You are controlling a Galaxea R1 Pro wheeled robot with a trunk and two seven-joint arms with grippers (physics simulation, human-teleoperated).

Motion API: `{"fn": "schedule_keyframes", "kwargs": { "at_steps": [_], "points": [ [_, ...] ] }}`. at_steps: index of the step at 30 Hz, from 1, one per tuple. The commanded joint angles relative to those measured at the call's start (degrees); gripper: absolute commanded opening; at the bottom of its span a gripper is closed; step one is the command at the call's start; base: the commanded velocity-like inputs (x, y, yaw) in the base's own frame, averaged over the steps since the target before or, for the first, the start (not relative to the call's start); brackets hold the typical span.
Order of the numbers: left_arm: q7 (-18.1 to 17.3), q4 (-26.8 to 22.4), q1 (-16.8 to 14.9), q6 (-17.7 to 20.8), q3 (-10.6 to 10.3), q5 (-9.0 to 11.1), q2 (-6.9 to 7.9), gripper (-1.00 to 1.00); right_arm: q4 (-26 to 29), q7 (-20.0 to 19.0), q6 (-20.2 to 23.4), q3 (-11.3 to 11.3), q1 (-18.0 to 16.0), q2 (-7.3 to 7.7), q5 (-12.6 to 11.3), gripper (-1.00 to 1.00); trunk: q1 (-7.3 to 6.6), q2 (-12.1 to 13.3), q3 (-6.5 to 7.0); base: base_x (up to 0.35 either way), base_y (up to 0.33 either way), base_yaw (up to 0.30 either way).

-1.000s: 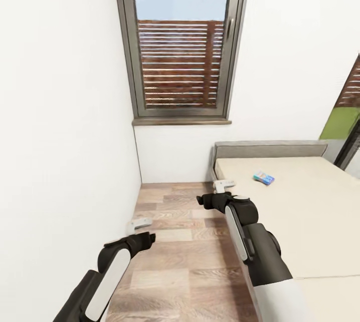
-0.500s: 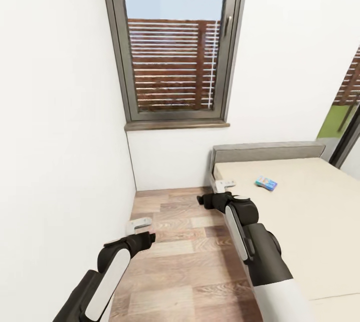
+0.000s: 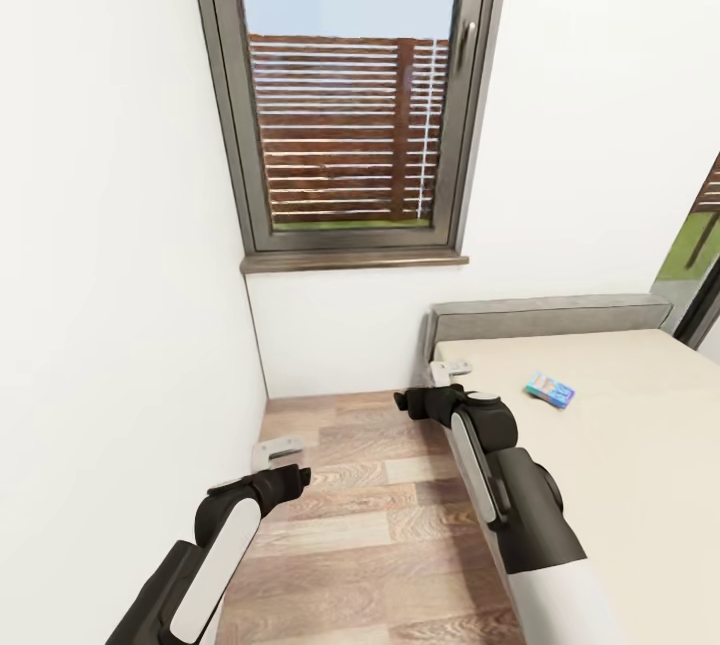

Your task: Put all the toys in the child's room - the three board games (two on the bed and one on the table), the two jigsaw puzzles on the table, and the tennis ball on the table - inside the toy box on the table in the child's room.

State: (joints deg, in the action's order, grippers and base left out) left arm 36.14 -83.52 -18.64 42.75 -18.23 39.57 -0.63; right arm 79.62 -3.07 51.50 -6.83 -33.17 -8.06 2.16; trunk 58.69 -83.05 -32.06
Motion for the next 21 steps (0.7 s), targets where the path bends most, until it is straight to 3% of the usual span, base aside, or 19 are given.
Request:
{"fn": "schedule_keyframes", "kwargs": {
  "at_steps": [1, 9, 21],
  "points": [
    [0.6, -0.06, -0.04, 0.06, -0.05, 0.6, 0.01, 1.0, 0.05, -0.37, 0.22, 0.02, -0.01, 0.05, 0.27, 1.0, 0.03, -0.03, -0.06, 0.344, 0.001, 0.0],
    [0.65, -0.06, -0.02, 0.06, -0.05, 0.6, 0.01, 1.0, 0.02, -0.66, -0.18, 0.0, 0.4, 0.86, 0.22, 1.0, 0.03, -0.03, -0.06, 0.344, 0.0, 0.0],
    [0.68, -0.06, -0.01, 0.06, -0.05, 0.6, 0.01, 1.0, 0.91, -0.46, -0.18, -0.1, 0.47, 0.87, 0.21, 1.0, 0.03, -0.03, -0.06, 0.344, 0.0, -0.007]
  ]
}}
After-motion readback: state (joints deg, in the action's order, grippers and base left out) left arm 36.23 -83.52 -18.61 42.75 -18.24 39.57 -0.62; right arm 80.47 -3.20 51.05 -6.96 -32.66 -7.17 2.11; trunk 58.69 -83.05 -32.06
